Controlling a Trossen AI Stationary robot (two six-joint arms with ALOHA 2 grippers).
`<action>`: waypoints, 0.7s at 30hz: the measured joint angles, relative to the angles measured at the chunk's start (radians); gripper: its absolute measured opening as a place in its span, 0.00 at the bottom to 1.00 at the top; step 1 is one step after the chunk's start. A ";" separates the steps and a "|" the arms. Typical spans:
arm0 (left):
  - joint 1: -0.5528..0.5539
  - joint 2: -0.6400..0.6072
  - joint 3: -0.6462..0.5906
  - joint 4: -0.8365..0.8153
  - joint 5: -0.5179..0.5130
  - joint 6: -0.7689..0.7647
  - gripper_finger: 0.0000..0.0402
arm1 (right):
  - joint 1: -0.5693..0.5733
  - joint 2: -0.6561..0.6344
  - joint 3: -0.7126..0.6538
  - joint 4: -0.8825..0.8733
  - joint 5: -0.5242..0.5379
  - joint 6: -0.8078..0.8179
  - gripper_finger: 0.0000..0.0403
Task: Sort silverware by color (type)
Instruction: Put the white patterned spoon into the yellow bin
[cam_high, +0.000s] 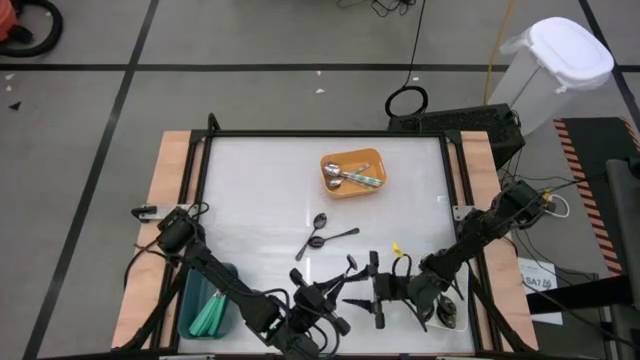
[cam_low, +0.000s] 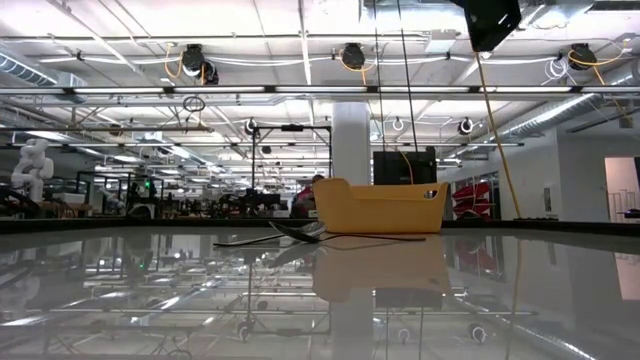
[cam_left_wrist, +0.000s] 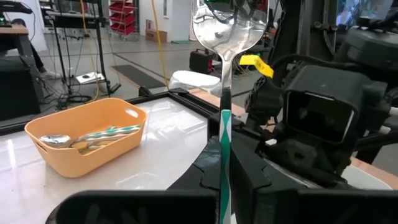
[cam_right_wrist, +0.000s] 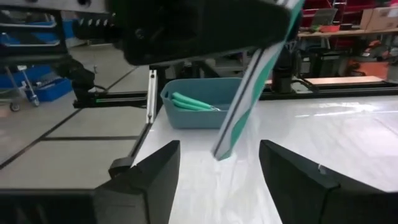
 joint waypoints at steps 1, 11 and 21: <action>0.001 0.000 0.000 0.000 0.000 -0.001 0.02 | -0.003 0.000 0.000 0.001 -0.003 0.000 0.53; 0.011 0.000 0.000 0.001 0.033 -0.004 0.02 | -0.036 0.000 0.000 0.011 -0.004 -0.011 0.53; 0.012 0.001 0.000 0.002 0.034 -0.004 0.02 | -0.057 0.000 0.000 0.011 -0.056 -0.012 0.43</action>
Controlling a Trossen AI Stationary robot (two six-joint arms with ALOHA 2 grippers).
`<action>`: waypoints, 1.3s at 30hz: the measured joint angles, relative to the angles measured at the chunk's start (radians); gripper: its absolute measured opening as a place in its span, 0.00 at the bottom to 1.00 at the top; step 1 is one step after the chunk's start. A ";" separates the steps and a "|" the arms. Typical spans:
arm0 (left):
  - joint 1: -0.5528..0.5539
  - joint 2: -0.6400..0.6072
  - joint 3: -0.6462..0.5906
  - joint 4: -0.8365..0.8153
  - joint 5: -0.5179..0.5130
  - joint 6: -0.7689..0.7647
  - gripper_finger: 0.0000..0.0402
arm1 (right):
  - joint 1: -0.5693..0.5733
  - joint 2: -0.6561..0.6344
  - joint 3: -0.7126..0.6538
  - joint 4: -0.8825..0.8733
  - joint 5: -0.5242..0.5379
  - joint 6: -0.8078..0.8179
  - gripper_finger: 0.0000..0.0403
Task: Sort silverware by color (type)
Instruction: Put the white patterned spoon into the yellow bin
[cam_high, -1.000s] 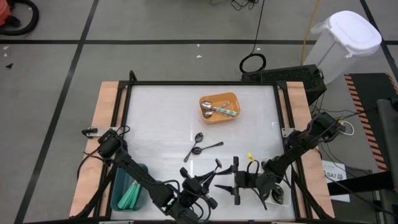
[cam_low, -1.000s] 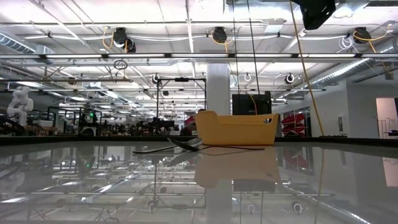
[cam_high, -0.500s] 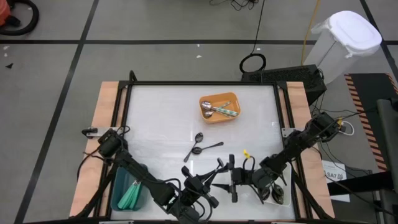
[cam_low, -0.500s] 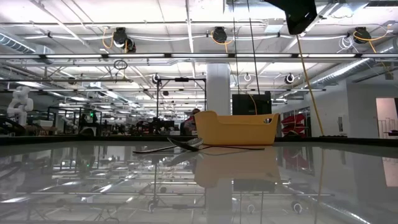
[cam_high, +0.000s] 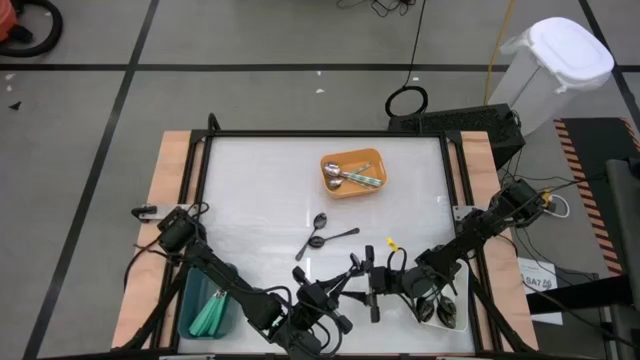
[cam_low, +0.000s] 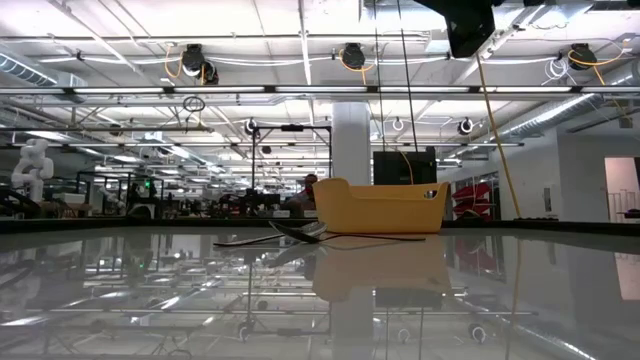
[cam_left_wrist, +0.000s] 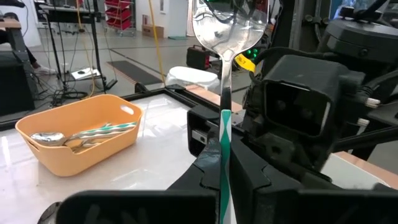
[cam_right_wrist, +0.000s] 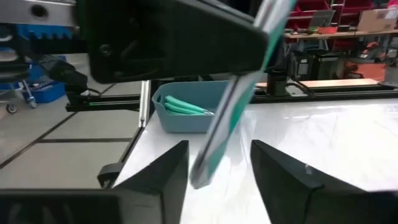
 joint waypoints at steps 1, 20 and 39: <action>0.000 0.000 0.000 0.000 0.000 0.000 0.02 | -0.001 0.000 0.000 0.000 0.000 -0.002 0.40; 0.016 0.000 0.085 -0.090 0.085 0.224 0.22 | -0.039 -0.168 0.000 -0.264 0.004 -0.087 0.09; -0.001 0.003 0.488 -1.094 0.346 0.205 0.40 | -0.450 -0.622 0.001 -0.933 -0.136 -0.107 0.09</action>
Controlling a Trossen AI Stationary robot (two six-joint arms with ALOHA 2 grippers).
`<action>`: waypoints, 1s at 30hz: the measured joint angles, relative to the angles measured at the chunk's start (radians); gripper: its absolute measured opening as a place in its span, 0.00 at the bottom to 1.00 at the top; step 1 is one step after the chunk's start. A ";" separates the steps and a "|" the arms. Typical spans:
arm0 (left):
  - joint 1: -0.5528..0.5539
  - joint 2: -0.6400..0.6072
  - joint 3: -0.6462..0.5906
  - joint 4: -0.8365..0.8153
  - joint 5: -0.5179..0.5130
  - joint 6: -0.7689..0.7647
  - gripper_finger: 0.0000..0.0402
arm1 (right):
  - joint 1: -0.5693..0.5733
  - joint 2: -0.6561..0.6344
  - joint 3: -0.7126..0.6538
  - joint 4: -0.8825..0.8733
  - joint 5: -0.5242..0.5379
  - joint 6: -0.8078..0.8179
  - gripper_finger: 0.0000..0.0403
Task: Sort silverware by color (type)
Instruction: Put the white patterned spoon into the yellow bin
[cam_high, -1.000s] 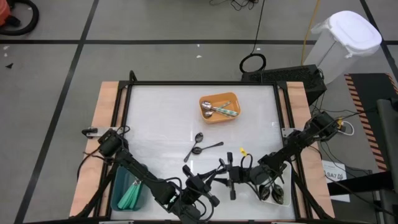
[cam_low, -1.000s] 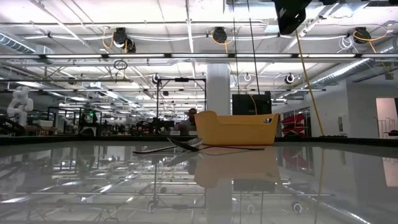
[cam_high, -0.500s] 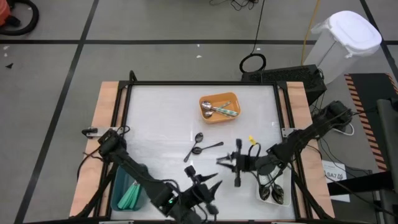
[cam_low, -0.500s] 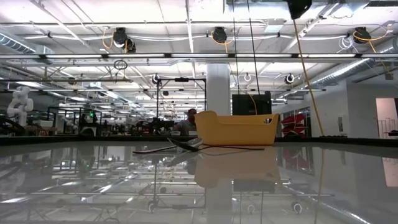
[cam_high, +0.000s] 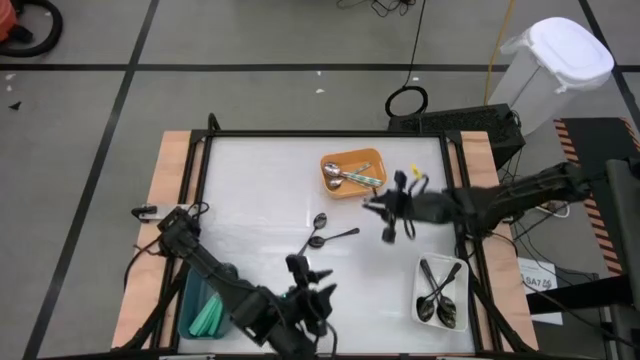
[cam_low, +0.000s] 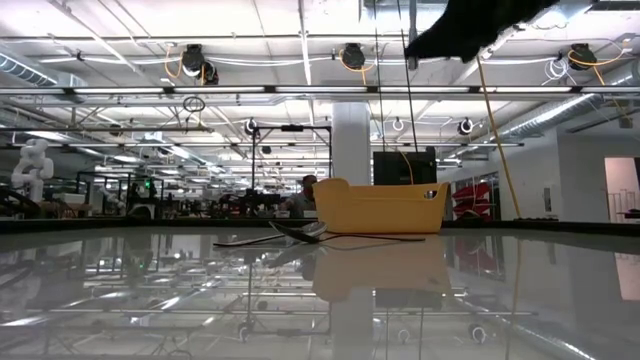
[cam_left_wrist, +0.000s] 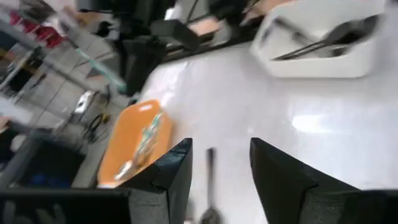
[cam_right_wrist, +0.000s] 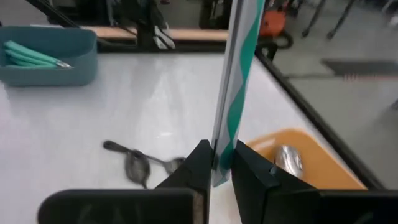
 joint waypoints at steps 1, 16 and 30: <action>0.012 -0.001 -0.001 -0.033 0.001 -0.029 0.40 | -0.046 -0.006 0.000 -0.015 -0.049 0.000 0.09; 0.150 -0.002 -0.199 -0.147 0.069 -0.154 0.40 | -0.559 0.224 0.291 -0.454 -0.576 -0.144 0.09; 0.099 -0.002 -0.437 0.135 0.149 -0.232 0.40 | -0.676 0.624 0.564 -0.811 -0.623 -0.384 0.12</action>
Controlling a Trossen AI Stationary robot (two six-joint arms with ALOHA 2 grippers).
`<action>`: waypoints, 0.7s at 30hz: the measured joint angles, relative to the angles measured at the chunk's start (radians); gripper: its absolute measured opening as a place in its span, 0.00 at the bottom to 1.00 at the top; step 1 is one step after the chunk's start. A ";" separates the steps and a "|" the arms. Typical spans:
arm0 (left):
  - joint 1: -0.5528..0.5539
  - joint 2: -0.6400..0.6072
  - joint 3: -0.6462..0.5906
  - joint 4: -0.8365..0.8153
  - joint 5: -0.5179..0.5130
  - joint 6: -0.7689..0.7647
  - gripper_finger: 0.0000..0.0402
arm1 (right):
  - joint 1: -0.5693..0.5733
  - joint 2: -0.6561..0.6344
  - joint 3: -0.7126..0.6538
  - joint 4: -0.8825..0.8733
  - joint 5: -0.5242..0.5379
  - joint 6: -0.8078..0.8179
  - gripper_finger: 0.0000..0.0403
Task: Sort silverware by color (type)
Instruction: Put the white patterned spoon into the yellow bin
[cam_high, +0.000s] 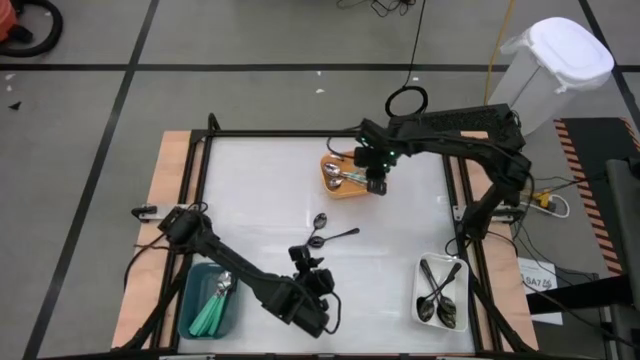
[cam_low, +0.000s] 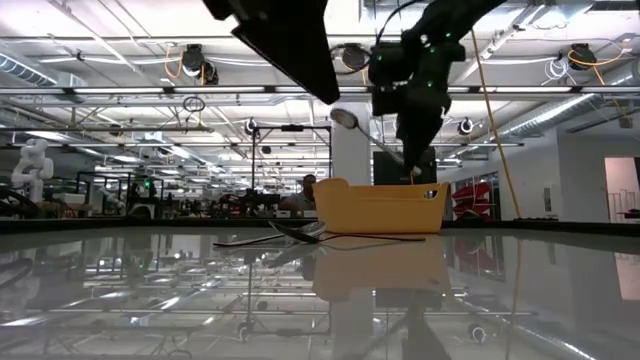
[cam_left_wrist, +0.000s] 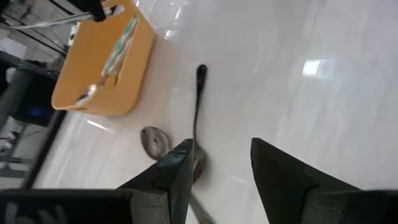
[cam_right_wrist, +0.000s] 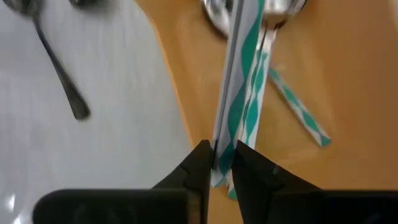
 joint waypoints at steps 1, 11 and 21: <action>-0.007 0.000 -0.007 0.008 0.000 -0.011 0.40 | -0.004 0.023 0.014 -0.022 0.000 -0.016 0.11; -0.057 0.000 -0.013 0.021 0.002 -0.068 0.40 | -0.040 0.171 0.114 -0.165 -0.049 -0.162 0.12; -0.055 0.000 -0.013 0.039 0.000 -0.072 0.40 | -0.053 0.179 0.123 -0.172 0.094 -0.178 0.12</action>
